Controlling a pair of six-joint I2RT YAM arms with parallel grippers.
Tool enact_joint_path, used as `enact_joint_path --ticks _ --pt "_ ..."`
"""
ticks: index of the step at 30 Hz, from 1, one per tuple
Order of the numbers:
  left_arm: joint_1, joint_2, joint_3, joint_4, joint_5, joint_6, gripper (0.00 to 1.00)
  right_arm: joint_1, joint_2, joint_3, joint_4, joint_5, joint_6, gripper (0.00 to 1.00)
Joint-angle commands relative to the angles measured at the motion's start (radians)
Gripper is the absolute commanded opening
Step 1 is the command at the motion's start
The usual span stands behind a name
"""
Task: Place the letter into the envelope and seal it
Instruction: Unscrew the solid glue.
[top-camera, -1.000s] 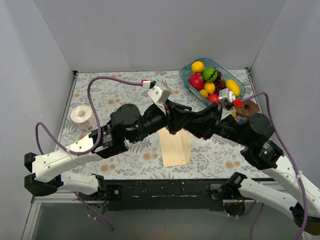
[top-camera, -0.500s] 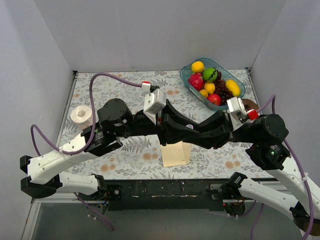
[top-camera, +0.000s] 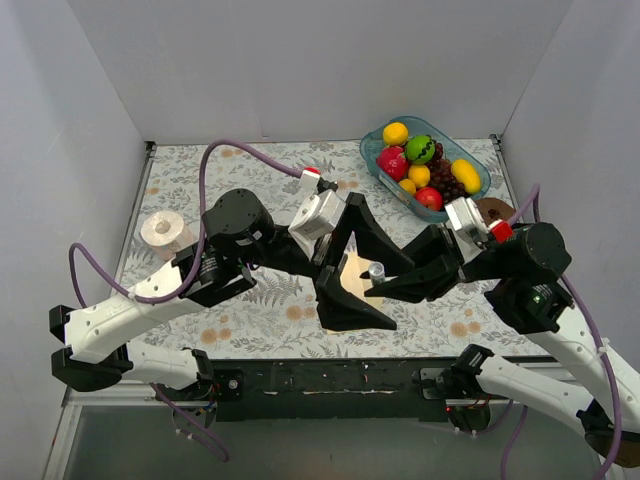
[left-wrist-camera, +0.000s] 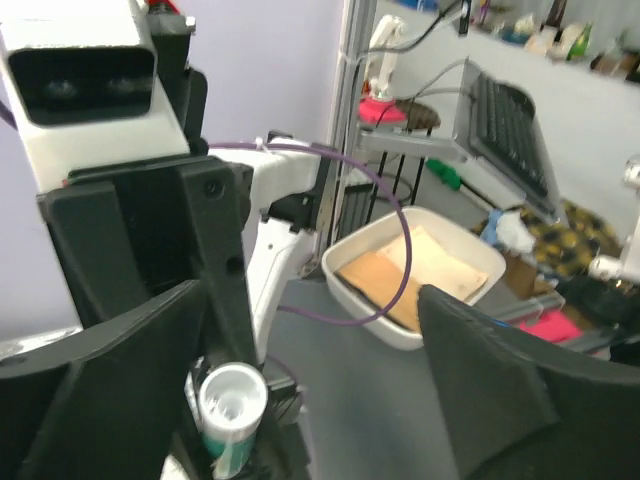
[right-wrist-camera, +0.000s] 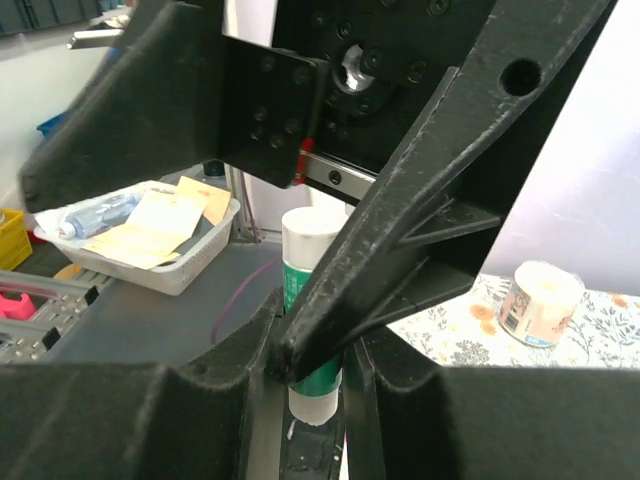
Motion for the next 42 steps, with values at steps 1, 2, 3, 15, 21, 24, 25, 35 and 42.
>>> enact_joint_path --ticks 1,2,3,15,21,24,25,35,42 --pt "0.01 -0.068 -0.06 0.033 -0.088 -0.039 0.96 0.002 0.002 0.024 0.041 0.056 -0.038 0.01" --pt "0.012 -0.094 -0.1 0.055 -0.17 -0.04 0.98 0.002 -0.001 0.023 0.03 0.076 -0.044 0.01" --pt "0.012 -0.119 -0.123 0.105 -0.229 -0.049 0.98 0.002 -0.008 0.017 0.017 0.098 -0.056 0.01" --pt "0.016 -0.204 -0.182 0.023 -1.07 -0.08 0.78 0.002 -0.03 -0.017 -0.076 0.532 -0.079 0.01" --pt "0.012 -0.079 -0.079 -0.071 -1.059 -0.06 0.71 0.002 0.007 0.009 -0.127 0.573 -0.064 0.01" --pt "0.01 -0.068 -0.071 -0.071 -1.036 -0.043 0.69 0.002 0.008 0.014 -0.136 0.586 -0.063 0.01" --pt "0.009 -0.061 -0.068 -0.071 -1.032 -0.039 0.69 0.002 0.007 0.014 -0.141 0.592 -0.064 0.01" --pt "0.0 -0.062 -0.099 -0.046 -0.967 -0.022 0.4 0.002 0.001 0.006 -0.147 0.62 -0.064 0.01" --pt "-0.002 -0.056 -0.099 -0.046 -0.941 -0.019 0.11 0.002 -0.002 0.003 -0.147 0.632 -0.067 0.01"
